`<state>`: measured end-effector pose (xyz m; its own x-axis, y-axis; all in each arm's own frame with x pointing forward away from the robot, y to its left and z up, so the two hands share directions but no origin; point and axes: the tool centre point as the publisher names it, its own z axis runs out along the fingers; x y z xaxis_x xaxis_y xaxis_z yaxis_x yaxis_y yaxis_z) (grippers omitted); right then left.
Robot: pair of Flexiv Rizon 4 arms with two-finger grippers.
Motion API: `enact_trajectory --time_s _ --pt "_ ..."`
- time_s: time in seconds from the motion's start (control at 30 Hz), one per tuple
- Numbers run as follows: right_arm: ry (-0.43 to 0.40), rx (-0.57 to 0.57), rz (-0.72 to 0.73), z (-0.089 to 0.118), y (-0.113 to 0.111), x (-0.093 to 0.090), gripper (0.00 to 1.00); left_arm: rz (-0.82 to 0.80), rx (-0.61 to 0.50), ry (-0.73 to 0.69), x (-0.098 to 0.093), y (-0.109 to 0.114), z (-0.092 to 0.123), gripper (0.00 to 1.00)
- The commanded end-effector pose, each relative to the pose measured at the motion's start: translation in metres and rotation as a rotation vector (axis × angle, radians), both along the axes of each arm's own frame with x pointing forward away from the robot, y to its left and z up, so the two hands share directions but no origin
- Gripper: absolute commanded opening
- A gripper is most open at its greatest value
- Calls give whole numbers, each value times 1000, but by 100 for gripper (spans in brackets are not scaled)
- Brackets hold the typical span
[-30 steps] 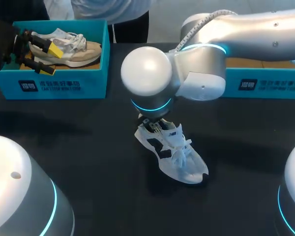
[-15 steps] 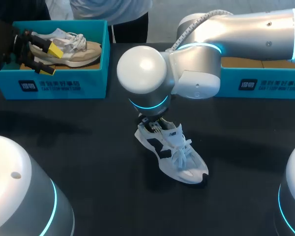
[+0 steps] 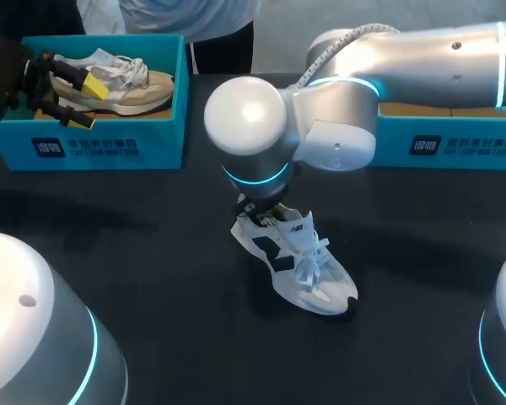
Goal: Take the shoe out of the shoebox, open the shoe tongue, remove and reinsert the insole, then place the shoe into the shoebox
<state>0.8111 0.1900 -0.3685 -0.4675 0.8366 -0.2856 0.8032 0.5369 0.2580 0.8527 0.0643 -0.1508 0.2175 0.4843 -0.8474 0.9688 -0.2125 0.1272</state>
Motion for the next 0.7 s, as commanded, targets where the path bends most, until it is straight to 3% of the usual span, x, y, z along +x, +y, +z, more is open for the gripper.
enact_trajectory --time_s 0.03,0.7 --pt "5 0 0 -9 1 2 0 0 0 -2 0 0 0 100" --pt "82 63 34 -45 5 8 0 0 0 -2 0 0 0 100"
